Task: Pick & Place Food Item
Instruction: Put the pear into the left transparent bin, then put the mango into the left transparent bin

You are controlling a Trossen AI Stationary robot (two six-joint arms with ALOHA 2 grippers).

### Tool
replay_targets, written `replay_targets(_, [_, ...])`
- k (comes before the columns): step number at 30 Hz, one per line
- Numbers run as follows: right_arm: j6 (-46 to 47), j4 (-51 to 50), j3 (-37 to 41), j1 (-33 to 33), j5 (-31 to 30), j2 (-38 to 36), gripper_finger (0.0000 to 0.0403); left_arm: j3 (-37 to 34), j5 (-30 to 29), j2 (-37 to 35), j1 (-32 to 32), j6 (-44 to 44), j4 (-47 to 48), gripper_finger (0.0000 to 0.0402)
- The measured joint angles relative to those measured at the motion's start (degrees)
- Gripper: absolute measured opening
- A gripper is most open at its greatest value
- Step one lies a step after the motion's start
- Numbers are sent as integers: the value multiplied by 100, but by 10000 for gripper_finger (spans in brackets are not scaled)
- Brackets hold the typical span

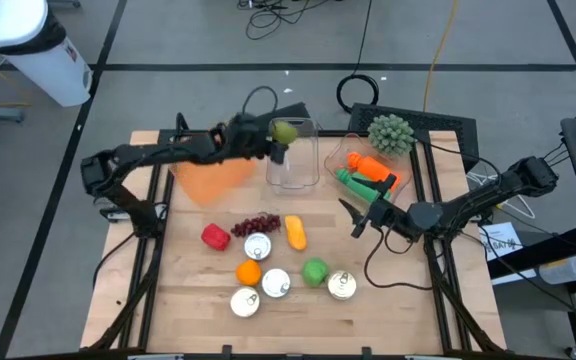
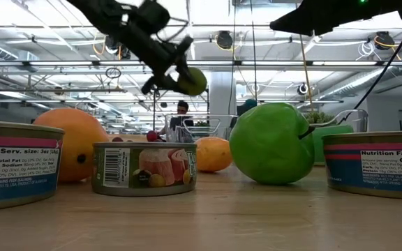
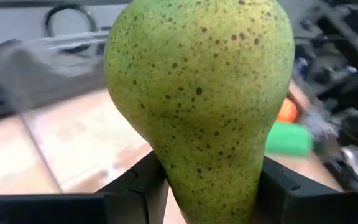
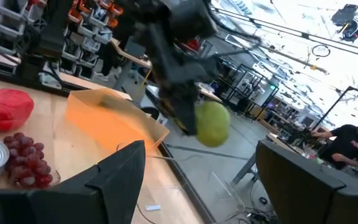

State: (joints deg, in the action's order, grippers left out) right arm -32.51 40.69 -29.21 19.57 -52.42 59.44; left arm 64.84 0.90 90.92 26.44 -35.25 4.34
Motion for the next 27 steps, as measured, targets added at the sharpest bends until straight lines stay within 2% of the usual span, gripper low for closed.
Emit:
replay_targets(5, [37,-54,0,0,3,0,285,417,340,696,180,-1,-8,163])
replay_targets(13, [37,-73,0,0,4,0,281,559,317,1326,297,-330,184,163])
replay_targets(21, [35,-77,0,0,4,0,281,555,148,1401,477,-639,556,224])
replay_targets(27, [35,-74,0,0,2,0,281,555,67,1401,543,-731,636,250])
